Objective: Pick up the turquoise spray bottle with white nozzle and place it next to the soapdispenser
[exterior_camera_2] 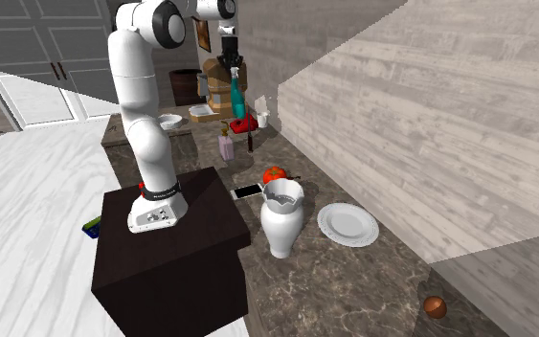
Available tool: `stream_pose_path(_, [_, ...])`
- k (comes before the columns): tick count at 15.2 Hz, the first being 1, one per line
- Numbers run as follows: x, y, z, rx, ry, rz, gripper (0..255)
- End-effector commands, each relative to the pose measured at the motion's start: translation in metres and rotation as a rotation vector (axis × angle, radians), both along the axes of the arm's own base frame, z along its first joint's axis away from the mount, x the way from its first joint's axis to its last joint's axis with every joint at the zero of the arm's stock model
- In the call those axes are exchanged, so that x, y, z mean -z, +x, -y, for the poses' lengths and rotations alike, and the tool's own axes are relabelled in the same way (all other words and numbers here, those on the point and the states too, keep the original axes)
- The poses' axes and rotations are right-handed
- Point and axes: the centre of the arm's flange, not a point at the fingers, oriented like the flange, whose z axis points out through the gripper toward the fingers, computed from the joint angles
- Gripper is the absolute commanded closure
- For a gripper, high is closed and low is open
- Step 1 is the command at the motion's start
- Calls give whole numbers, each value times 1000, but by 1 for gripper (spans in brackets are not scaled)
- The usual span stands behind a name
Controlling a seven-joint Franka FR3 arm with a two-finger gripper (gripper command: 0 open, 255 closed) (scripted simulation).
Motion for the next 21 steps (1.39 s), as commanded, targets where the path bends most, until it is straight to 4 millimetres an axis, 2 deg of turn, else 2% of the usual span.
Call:
stream_pose_path(1, [10, -1, 0, 0, 0, 0, 255])
stream_pose_path(21, [116, -1, 0, 0, 0, 0, 255])
